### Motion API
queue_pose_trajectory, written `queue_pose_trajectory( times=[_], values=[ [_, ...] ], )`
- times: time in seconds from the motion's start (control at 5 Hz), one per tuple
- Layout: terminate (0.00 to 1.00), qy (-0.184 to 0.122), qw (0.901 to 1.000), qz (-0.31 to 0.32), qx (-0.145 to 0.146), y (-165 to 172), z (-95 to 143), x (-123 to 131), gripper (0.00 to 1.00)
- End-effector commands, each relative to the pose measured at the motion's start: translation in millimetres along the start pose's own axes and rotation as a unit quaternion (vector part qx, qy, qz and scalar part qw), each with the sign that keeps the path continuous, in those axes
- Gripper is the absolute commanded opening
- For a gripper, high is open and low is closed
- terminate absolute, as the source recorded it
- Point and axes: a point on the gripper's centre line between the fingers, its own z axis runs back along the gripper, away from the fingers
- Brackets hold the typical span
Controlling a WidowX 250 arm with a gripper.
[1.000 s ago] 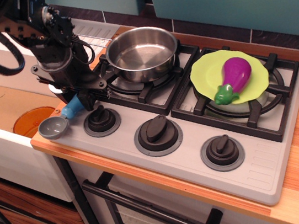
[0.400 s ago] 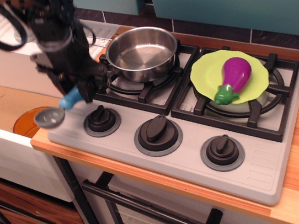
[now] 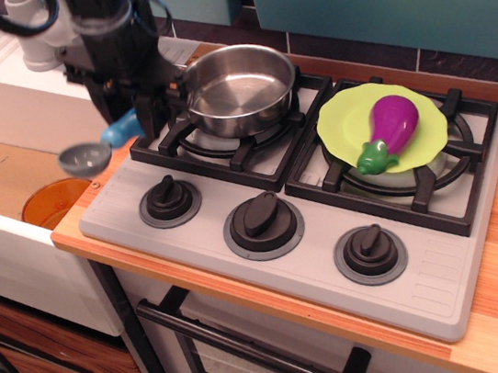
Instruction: Put eggplant on plate and spoon in pot or pan on stove
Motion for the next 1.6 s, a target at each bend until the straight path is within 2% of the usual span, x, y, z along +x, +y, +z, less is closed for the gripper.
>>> queue_pose_trajectory(
  times=[0.0,0.2,0.4,0.8,1.0,1.2,1.4],
  values=[
    [0.00,-0.026,0.9994,0.002,0.024,-13,47,49,0.00],
    [0.00,-0.029,0.9992,0.005,0.027,-30,47,68,0.00],
    [0.00,-0.036,0.9991,0.007,0.021,-48,36,82,0.00],
    [0.00,-0.050,0.9988,0.000,-0.001,-66,8,97,0.00],
    [0.00,-0.054,0.9985,-0.003,-0.007,-69,3,100,0.00],
    [0.00,-0.055,0.9984,-0.007,-0.002,-71,2,102,1.00],
    [0.00,-0.046,0.9989,-0.006,-0.002,-74,12,99,1.00]
  ],
)
